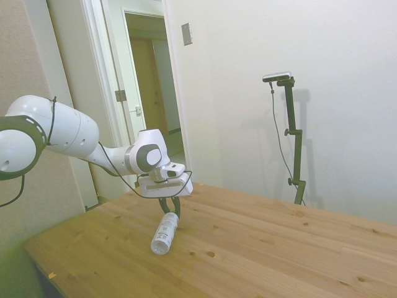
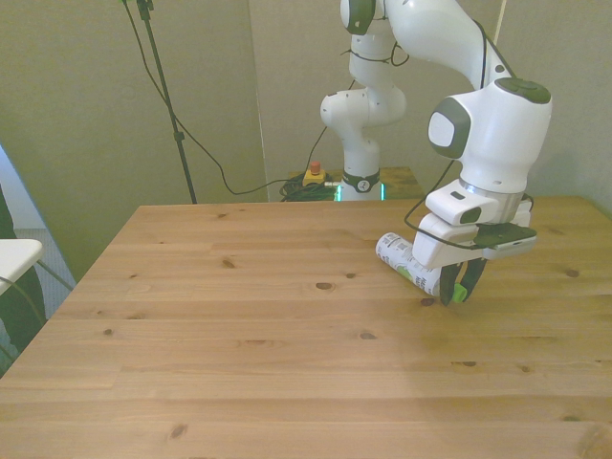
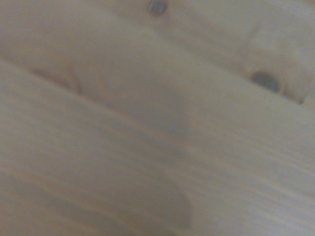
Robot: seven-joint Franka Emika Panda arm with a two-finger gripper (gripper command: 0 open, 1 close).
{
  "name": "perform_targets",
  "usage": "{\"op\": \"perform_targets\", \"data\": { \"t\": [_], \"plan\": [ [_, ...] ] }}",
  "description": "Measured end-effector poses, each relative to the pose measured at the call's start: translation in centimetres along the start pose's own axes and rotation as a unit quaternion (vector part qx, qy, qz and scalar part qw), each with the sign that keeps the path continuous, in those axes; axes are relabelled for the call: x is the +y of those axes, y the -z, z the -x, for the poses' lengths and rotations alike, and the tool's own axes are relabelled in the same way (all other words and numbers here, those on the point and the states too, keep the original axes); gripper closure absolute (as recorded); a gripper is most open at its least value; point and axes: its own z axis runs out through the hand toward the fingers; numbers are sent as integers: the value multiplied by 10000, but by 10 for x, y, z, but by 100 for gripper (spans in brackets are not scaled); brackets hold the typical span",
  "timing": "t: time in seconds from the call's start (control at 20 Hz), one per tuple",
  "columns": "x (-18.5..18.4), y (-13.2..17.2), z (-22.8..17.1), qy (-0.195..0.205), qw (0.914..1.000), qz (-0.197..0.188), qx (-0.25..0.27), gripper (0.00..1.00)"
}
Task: Stand the water bottle
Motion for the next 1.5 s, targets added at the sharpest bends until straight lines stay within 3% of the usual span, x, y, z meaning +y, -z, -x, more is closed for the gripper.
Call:
{"op": "perform_targets", "data": {
  "t": [0.15,0.3,0.6,0.85,1.1,1.5],
  "plan": [
    [0,43,-8,-592,9972,-282,360,100],
    [8,88,-13,-1143,9890,-557,754,100],
    [52,135,-44,-2026,9579,-1072,1728,100],
    [99,154,-72,-2675,9168,-1385,2621,100],
    [135,171,-86,-3186,8650,-1653,3507,100],
    [209,152,-143,-3867,7829,-1640,4589,100]
  ]
}}
